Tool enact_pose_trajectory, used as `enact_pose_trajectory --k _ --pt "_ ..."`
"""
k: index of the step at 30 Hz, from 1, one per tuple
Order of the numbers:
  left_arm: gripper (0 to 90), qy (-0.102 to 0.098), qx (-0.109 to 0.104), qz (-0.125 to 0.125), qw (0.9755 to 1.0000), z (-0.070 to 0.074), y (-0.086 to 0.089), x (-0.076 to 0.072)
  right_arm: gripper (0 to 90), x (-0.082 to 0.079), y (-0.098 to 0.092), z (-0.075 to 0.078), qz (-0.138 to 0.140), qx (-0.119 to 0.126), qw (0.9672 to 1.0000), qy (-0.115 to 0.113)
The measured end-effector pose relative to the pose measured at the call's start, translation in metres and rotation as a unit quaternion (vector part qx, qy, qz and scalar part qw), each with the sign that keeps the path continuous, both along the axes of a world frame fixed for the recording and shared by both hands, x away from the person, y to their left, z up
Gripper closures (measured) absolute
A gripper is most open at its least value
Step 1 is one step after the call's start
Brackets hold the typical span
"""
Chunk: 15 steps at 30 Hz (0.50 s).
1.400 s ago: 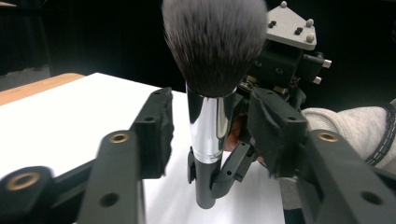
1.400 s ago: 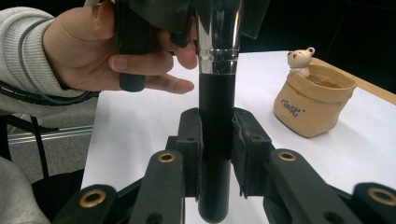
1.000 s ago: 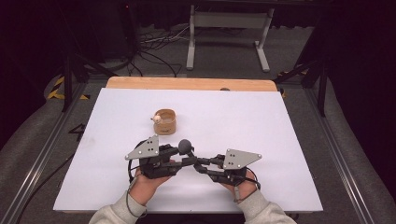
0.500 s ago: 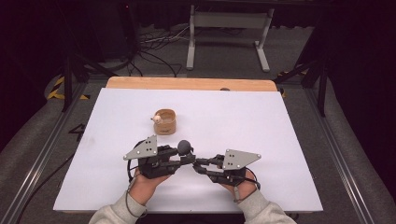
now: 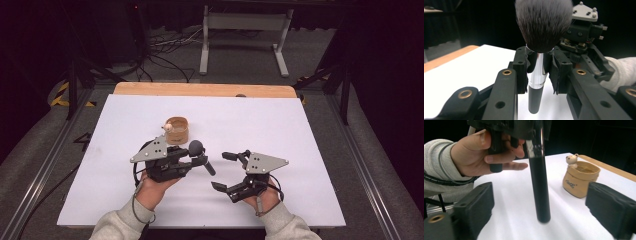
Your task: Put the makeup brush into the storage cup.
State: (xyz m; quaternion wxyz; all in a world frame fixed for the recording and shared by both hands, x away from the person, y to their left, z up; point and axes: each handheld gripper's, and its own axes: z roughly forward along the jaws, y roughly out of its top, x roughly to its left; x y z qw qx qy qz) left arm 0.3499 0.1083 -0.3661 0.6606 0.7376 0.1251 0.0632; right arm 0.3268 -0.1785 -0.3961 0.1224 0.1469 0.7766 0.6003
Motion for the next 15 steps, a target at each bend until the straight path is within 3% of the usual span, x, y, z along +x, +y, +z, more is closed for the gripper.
enact_pose_trajectory --k 7,15 --pt "70.0 0.002 0.003 0.033 0.9994 0.011 0.008 0.012 1.0 0.000 -0.011 0.005 -0.023 0.000 0.9997 0.001" --pt "70.0 0.001 -0.001 0.080 0.9968 0.021 0.020 0.023 0.7 -0.007 -0.018 0.009 -0.033 0.003 0.9995 -0.004"
